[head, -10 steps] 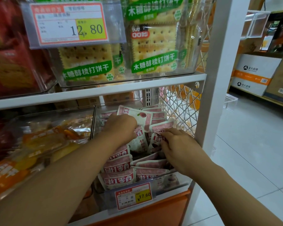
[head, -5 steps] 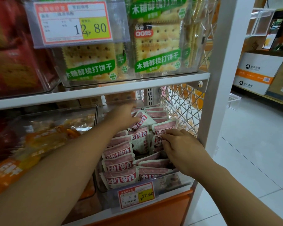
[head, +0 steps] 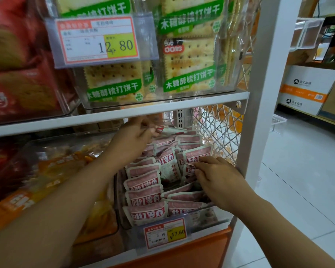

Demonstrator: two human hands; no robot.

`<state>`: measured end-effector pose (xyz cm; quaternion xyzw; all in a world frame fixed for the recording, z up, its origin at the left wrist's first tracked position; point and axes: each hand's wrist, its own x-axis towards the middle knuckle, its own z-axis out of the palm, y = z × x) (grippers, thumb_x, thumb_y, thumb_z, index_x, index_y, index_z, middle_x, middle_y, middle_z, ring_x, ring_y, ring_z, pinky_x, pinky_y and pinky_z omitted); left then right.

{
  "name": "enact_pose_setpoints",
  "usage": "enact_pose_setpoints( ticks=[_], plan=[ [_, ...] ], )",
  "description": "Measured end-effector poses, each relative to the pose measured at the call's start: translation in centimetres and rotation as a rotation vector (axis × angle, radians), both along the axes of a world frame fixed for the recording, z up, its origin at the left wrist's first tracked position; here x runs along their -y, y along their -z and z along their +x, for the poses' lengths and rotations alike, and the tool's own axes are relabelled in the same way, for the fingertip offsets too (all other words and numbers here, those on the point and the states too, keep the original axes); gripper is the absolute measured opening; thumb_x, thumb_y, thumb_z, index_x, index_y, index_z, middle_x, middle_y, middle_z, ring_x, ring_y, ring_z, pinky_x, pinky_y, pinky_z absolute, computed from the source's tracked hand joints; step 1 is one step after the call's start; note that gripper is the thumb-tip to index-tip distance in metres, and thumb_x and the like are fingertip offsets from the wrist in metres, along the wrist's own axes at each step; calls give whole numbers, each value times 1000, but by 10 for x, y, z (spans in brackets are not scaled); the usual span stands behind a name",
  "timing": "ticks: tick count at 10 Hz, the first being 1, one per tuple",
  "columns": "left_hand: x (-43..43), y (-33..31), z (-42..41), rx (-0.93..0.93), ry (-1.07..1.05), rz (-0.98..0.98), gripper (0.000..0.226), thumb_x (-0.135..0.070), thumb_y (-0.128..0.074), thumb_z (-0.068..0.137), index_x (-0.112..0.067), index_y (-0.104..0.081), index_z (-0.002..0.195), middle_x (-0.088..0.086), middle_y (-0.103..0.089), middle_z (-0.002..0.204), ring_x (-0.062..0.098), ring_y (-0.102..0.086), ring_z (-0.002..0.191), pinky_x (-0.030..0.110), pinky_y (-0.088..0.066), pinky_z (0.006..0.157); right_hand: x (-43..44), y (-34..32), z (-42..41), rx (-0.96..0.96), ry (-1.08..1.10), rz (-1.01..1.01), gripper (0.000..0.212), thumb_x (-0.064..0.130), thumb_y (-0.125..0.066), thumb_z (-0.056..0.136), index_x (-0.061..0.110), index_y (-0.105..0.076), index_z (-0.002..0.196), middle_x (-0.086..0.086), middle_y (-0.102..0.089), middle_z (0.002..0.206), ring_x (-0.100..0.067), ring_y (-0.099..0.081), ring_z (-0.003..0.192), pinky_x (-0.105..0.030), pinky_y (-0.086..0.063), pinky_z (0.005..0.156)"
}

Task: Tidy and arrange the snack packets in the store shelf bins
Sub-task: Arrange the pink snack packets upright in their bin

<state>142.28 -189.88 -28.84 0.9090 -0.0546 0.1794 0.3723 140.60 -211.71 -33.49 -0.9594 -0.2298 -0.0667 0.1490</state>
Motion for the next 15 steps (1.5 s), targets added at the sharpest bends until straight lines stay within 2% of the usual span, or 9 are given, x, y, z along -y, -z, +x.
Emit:
enact_pose_setpoints(
  ticks=[2,4,6,7,9,10,12,13,15],
  plan=[
    [-16,9,-39,-60,85,-71,24,-11,-42,95,-24,-59,84,-20,-66,99,-6,-58,99,26,-45,84,-1,0,-1,3,12,-23,38,32,-29,99,23,-54,125,5,-52,130,-22,-44,117,-31,-39,94],
    [-1,8,-26,6,35,195,16,-18,-68,84,-24,-54,79,-10,-63,93,7,-59,91,20,-43,72,-2,-1,-2,5,8,-11,38,31,-29,100,23,-55,126,5,-52,130,-22,-45,117,-31,-39,95],
    [14,8,-9,-29,129,379,29,-2,-62,83,-24,-56,100,-6,-45,119,12,-47,112,20,-35,85,-1,1,1,19,-2,14,37,31,-29,99,23,-57,122,5,-53,128,-22,-46,114,-31,-40,93],
    [21,18,3,-136,116,492,33,-3,-58,88,-22,-54,115,4,-54,127,20,-52,113,26,-41,84,-1,3,1,38,-9,8,37,32,-29,99,24,-56,124,6,-53,129,-21,-46,114,-31,-40,93],
    [25,33,14,-246,95,651,13,-25,-43,87,-27,-55,82,-2,-59,94,25,-55,90,29,-43,73,-1,3,-1,49,-16,-57,40,34,-26,100,27,-48,133,8,-46,137,-21,-40,121,-32,-35,101],
    [24,35,15,-315,102,750,16,-19,-46,90,-27,-60,91,1,-60,108,26,-54,98,31,-42,80,-3,2,1,18,-29,-108,44,38,-23,100,26,-38,139,7,-37,145,-22,-33,128,-34,-27,107],
    [23,3,-15,-203,131,557,22,-30,-50,95,-30,-61,114,-7,-55,124,15,-52,111,39,-44,95,6,-12,-12,22,-51,140,46,33,-30,100,26,-28,145,5,-20,155,-19,-21,139,-33,-23,110],
    [47,18,-76,-285,353,580,38,-46,-41,96,-36,-45,132,-13,-36,141,8,-40,123,36,-37,104,33,-16,-39,84,-101,204,36,23,-40,97,33,-50,130,12,-48,136,-10,-41,122,-21,-34,98],
    [44,48,-68,-262,238,842,44,-42,-24,101,-41,-22,144,-18,-2,156,19,-23,139,40,-16,114,43,-1,-54,57,-163,3,43,15,-44,95,31,-46,135,12,-46,141,-12,-39,129,-21,-30,105]
  ],
)
